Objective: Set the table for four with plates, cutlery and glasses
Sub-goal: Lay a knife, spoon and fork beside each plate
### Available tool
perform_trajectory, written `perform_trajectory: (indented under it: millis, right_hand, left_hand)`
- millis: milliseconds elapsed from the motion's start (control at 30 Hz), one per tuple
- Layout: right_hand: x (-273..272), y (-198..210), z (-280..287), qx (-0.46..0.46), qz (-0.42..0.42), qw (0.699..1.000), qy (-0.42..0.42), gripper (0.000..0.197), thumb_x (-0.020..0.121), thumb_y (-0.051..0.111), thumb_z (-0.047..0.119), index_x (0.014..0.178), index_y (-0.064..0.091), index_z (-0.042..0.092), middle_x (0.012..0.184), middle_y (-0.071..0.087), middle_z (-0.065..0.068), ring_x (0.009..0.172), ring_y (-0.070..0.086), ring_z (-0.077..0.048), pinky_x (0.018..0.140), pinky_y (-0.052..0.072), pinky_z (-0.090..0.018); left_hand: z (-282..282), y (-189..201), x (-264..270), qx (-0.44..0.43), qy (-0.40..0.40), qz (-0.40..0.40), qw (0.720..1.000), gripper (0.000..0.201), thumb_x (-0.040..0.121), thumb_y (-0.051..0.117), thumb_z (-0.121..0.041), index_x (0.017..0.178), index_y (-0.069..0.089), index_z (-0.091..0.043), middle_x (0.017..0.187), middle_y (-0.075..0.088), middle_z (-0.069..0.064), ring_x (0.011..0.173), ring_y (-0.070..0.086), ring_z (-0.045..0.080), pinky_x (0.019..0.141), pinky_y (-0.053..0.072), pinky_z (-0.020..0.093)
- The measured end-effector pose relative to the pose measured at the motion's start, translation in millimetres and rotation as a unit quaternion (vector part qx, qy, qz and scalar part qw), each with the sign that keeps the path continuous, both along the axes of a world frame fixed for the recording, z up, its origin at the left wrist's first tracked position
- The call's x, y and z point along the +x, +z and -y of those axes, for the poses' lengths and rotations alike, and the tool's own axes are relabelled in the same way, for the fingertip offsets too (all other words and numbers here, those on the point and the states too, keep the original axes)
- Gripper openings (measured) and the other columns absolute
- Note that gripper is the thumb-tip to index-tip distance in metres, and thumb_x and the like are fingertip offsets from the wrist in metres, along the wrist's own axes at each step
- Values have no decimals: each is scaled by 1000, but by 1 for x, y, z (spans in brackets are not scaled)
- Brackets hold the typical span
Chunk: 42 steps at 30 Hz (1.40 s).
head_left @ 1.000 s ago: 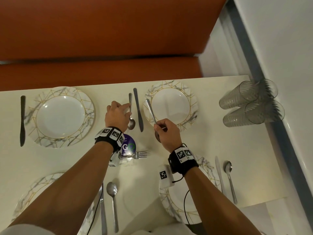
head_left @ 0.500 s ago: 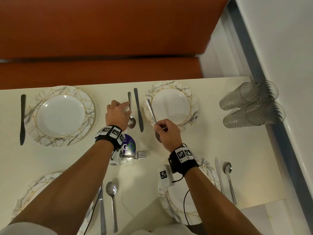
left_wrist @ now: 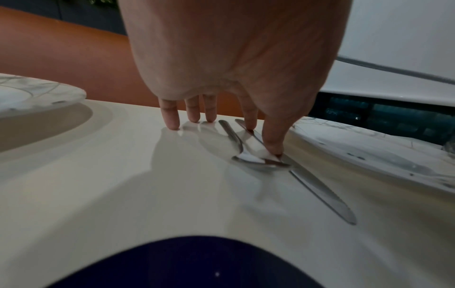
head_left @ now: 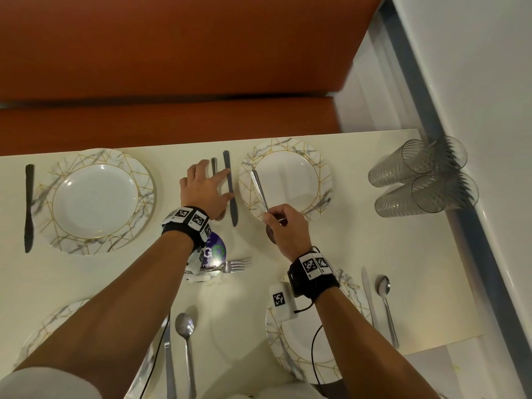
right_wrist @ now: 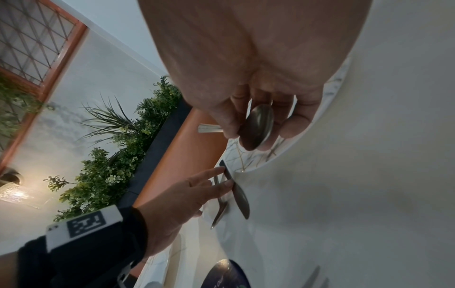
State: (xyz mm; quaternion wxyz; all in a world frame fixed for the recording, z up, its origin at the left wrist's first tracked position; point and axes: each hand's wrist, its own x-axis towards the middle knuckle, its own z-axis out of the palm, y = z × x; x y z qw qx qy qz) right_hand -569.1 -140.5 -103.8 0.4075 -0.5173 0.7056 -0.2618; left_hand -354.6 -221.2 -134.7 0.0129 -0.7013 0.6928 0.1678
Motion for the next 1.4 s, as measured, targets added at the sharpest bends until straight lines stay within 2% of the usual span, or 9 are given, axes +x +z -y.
perform_trajectory:
  millis: [367, 500, 600, 733, 867, 1100, 1233, 1333, 1400]
  right_hand:
    - [-1, -1, 1, 6, 4, 1000, -2, 10, 94, 66, 23, 97, 68, 14, 79, 64, 15, 71, 58, 10, 68, 41, -1]
    - [1, 0, 1, -6, 1, 1000, 1, 12, 94, 67, 22, 98, 68, 11, 81, 65, 12, 73, 59, 4, 69, 41, -1]
    - [9, 5, 2, -3, 14, 1000, 1, 10, 94, 66, 20, 97, 67, 11, 79, 63, 14, 69, 59, 8, 66, 42, -1]
    - [35, 11, 4, -8, 18, 999, 26, 11, 95, 65, 24, 100, 66, 14, 85, 62, 15, 77, 57, 6, 69, 40, 2]
    - [79, 18, 0, -24, 26, 998, 44, 14, 95, 64, 25, 102, 69, 13, 89, 66, 13, 78, 58, 0, 69, 39, -5]
    - [173, 32, -22, -35, 48, 997, 48, 15, 95, 66, 25, 98, 70, 10, 86, 70, 4, 73, 63, -2, 65, 45, -6]
    - [235, 40, -44, -29, 59, 996, 57, 11, 93, 65, 24, 95, 72, 15, 89, 75, 0, 80, 69, -13, 77, 54, -26]
    - [285, 47, -65, -31, 54, 995, 78, 15, 93, 62, 23, 97, 75, 18, 96, 75, -1, 83, 68, -15, 79, 52, -27]
    - [319, 48, -78, -28, 54, 995, 74, 16, 92, 64, 22, 102, 77, 19, 107, 71, -1, 85, 67, -14, 82, 52, -26]
  left_hand:
    - [-1, 5, -1, 0, 7, -16, 1000, 65, 90, 69, -56, 150, 48, -42, 160, 32, 11, 146, 29, 38, 113, 34, 61]
    - [-6, 11, 3, -13, 42, -95, 995, 65, 94, 68, -44, 154, 45, -37, 163, 30, 11, 148, 30, 38, 114, 35, 60]
    - [-18, 17, 12, -55, 67, -162, 983, 56, 94, 66, -27, 149, 52, -25, 152, 46, 12, 137, 43, 37, 110, 41, 55]
    - [-44, 28, 24, -96, 80, -254, 959, 25, 100, 58, -19, 121, 71, -19, 119, 71, 4, 109, 63, 23, 97, 53, 44]
    - [-76, 49, 35, -97, 88, -344, 930, 18, 104, 58, -25, 111, 74, -22, 99, 76, -8, 92, 70, 10, 82, 56, 27]
    - [-121, 61, 92, -72, 201, -455, 864, 8, 96, 71, -22, 104, 73, -24, 94, 76, -8, 84, 73, 12, 79, 58, 28]
    - [-141, 62, 153, -41, 264, -517, 813, 5, 95, 72, -18, 99, 75, -18, 97, 78, 0, 91, 75, 20, 73, 58, 30]
    - [-154, 61, 205, -25, 288, -556, 779, 5, 95, 71, -14, 97, 75, -14, 96, 78, 7, 93, 75, 22, 77, 60, 33]
    - [-161, 62, 242, -28, 292, -556, 778, 6, 97, 68, -11, 98, 75, -11, 93, 78, 8, 87, 75, 18, 77, 60, 31]
